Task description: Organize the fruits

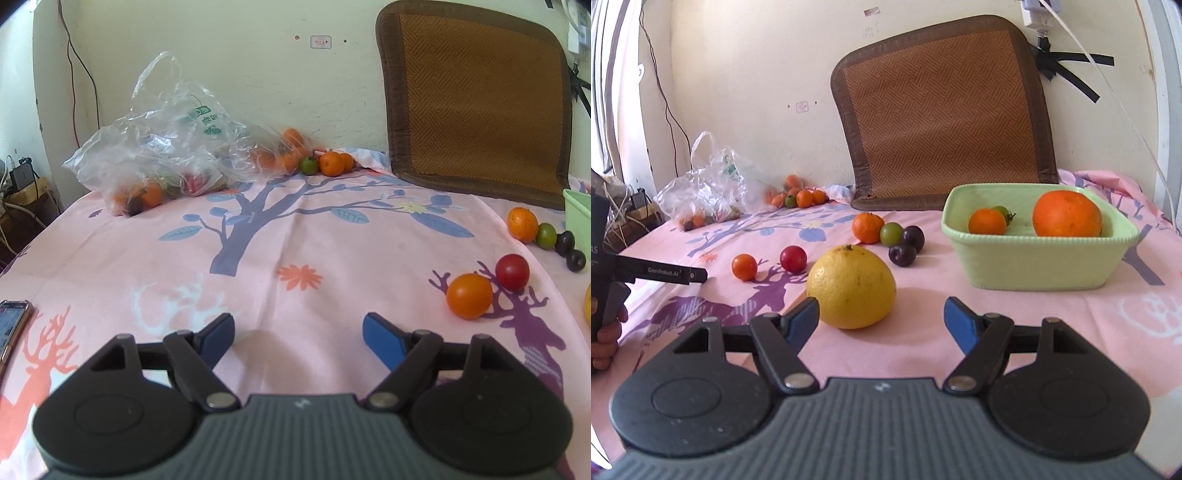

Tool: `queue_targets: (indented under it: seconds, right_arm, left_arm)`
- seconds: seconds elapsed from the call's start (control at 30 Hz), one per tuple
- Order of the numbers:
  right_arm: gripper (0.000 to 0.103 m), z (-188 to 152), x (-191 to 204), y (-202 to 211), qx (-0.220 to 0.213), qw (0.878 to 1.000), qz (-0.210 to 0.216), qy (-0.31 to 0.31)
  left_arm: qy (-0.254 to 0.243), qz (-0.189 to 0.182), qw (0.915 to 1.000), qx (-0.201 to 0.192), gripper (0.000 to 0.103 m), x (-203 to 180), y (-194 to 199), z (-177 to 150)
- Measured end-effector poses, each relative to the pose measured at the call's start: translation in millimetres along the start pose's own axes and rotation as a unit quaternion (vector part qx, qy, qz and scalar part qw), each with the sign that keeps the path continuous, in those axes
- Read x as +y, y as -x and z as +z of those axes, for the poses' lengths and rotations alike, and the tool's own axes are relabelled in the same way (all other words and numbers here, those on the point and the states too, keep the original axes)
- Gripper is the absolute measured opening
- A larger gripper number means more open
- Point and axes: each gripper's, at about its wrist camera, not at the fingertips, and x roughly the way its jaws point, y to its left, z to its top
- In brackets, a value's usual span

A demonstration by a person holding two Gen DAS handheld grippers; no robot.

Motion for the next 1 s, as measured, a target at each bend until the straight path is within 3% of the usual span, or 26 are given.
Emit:
queue_targets:
  seconds: [0.17, 0.27, 0.4, 0.47, 0.53, 0.6, 0.7, 0.83, 0.9, 1.0]
  right_arm:
    - [0.076, -0.4, -1.5, 0.8, -0.001, 1.000, 0.010, 0.002]
    - [0.076, 0.3, -0.1, -0.8, 0.000, 1.000, 0.013, 0.005]
    - [0.076, 3.5, 2.0, -6.3, 0.009, 1.000, 0.021, 0.018]
    - [0.076, 6.1, 3.5, -10.2, 0.011, 0.999, 0.023, 0.030]
    - [0.076, 9.4, 6.1, -14.5, 0.013, 0.999, 0.024, 0.042]
    - [0.076, 12.4, 9.1, -18.2, 0.015, 0.998, 0.027, 0.056]
    - [0.076, 16.9, 15.5, -25.4, 0.022, 0.996, 0.029, 0.078]
    - [0.071, 16.6, 18.7, -35.9, 0.037, 0.995, 0.031, 0.092]
    - [0.068, 15.2, 17.4, -41.6, 0.047, 0.995, 0.030, 0.088]
    - [0.066, 16.1, 13.3, -38.3, 0.037, 0.996, 0.031, 0.071]
  left_arm:
    - [0.012, -0.053, 0.9981, -0.031, 0.078, 1.3, 25.8, 16.1]
    - [0.000, -0.128, 0.9911, -0.036, 0.078, -13.1, 40.8, 26.9]
    - [-0.027, -0.249, 0.9680, -0.015, 0.078, -49.6, 46.8, 38.1]
    - [-0.046, -0.289, 0.9563, -0.010, 0.078, -71.3, 46.4, 40.9]
    - [-0.063, -0.319, 0.9456, 0.004, 0.068, -93.5, 41.8, 42.9]
    - [-0.082, -0.340, 0.9367, 0.023, 0.066, -113.6, 34.7, 43.7]
    - [-0.106, -0.337, 0.9344, 0.043, 0.066, -134.8, 21.7, 41.3]
    - [-0.089, -0.371, 0.9198, 0.093, 0.067, -141.1, 1.3, 38.4]
    - [-0.080, -0.392, 0.9108, 0.102, 0.057, -143.1, -2.9, 36.1]
    - [-0.085, -0.385, 0.9148, 0.086, 0.056, -148.9, 5.5, 40.4]
